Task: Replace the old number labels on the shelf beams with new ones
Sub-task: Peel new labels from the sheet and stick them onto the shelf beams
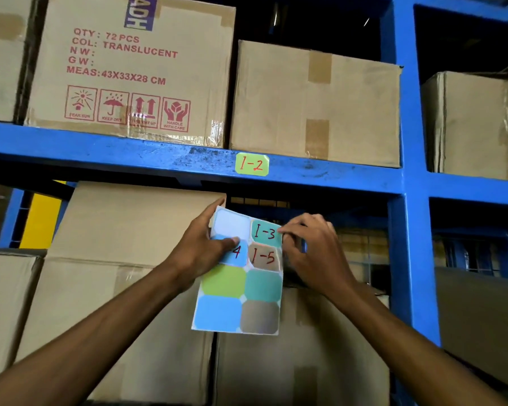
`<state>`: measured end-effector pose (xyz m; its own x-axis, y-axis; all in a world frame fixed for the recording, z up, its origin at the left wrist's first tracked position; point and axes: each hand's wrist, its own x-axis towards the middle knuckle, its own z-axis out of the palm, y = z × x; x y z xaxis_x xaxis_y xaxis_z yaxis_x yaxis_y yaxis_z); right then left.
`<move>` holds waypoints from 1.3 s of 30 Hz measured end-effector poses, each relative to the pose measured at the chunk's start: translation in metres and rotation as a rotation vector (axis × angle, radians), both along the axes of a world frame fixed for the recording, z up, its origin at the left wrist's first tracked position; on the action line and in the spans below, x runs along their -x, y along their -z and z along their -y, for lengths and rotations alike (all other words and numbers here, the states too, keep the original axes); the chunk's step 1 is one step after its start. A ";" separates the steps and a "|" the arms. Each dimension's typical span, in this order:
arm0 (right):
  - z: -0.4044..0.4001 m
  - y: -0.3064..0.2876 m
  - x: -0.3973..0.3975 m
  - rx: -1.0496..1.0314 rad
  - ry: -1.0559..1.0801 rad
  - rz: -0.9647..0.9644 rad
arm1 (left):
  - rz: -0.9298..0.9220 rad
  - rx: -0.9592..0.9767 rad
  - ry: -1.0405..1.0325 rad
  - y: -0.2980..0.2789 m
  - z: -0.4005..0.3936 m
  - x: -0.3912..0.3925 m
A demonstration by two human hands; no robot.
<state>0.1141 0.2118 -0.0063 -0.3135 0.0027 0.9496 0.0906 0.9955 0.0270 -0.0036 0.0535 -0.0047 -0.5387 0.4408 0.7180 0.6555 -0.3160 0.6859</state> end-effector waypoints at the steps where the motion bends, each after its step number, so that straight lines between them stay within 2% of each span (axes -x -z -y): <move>1: 0.005 0.004 0.000 -0.024 -0.015 0.020 | 0.036 -0.015 0.014 0.001 0.001 -0.004; 4: 0.017 0.014 0.003 -0.059 -0.034 0.004 | 0.092 -0.038 0.014 0.005 0.006 -0.018; 10: 0.038 0.033 0.010 -0.029 -0.031 -0.023 | 0.090 -0.049 -0.022 0.015 0.013 -0.036; 16: 0.061 0.063 0.011 0.029 -0.103 0.075 | 0.135 0.014 -0.152 0.049 0.026 -0.034; 21: 0.087 0.105 0.012 0.164 -0.339 0.151 | 0.306 0.032 -0.204 0.095 0.042 -0.027; 30: 0.114 0.168 -0.001 0.268 -0.453 0.152 | 0.609 0.007 -0.157 0.170 0.064 -0.015; 36: 0.088 0.202 -0.001 0.439 -0.349 0.159 | 0.394 0.226 -0.220 0.225 0.081 -0.003; 39: 0.076 0.232 0.006 0.548 -0.264 0.204 | 0.216 0.319 -0.185 0.249 0.088 -0.007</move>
<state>0.1081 0.1363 -0.2382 -0.5444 0.3692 0.7532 -0.1126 0.8577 -0.5017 0.0036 -0.0341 -0.2535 -0.7525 0.5047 0.4231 0.5118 0.0438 0.8580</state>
